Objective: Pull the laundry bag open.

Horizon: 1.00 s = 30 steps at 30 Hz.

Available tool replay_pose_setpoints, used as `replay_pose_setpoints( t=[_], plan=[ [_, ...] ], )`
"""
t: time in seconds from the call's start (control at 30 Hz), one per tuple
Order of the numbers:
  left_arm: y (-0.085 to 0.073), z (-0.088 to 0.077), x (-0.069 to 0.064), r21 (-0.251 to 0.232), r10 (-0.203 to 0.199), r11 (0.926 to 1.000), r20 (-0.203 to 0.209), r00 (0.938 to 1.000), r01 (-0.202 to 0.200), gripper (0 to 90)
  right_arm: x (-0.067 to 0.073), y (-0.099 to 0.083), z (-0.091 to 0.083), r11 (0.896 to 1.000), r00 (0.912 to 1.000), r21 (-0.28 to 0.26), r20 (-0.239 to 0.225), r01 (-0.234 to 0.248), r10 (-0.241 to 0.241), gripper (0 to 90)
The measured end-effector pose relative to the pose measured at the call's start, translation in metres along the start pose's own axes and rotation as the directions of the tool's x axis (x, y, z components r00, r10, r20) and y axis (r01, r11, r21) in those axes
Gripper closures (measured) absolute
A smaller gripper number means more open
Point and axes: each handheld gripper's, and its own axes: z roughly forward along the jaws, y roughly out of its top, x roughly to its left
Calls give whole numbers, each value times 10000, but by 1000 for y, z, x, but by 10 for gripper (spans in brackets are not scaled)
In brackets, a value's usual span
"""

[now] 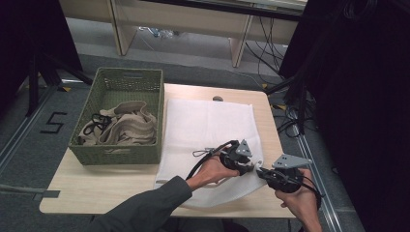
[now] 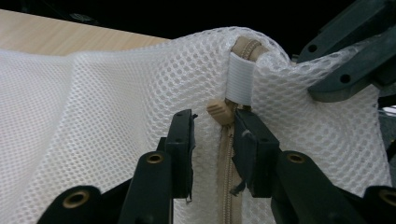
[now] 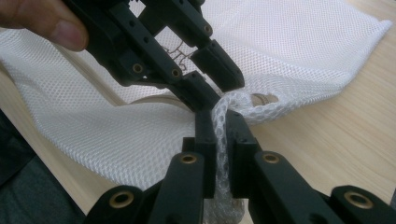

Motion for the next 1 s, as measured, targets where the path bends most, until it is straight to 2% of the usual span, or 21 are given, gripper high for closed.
replay_pose_setpoints(
  t=[0.13,0.27,0.4,0.53,0.6,0.67,0.87,1.0],
  plan=[
    [3,-1,3,-128,-265,9996,-12,9996,264,648,-2,0,-1,9999,10000,-65,-58,77,-77,860],
    [4,2,5,-109,127,9999,278,9995,-124,637,-2,-1,-1,10000,10000,-49,-65,35,-36,861],
    [6,0,5,-26,388,9992,401,9984,-387,638,-3,-2,-3,10000,10000,-47,-61,-21,20,860],
    [6,-3,5,-13,537,9986,491,9973,-537,638,-3,-1,-4,9998,9999,-160,-147,74,-76,861],
    [5,-5,5,109,733,9972,527,9959,-739,635,-4,-1,-5,9997,9998,-186,-137,150,-153,861],
    [4,-5,5,82,639,9979,688,9956,-647,632,-2,-1,-7,9998,9999,-153,-110,115,-117,861],
    [2,-4,6,180,487,9986,840,9953,-504,609,6,5,-7,9982,9983,-170,-31,583,-583,861],
    [-1,-6,5,212,716,9971,812,9941,-735,607,6,6,-6,9979,9980,-139,-8,626,-626,861]
  ],
)
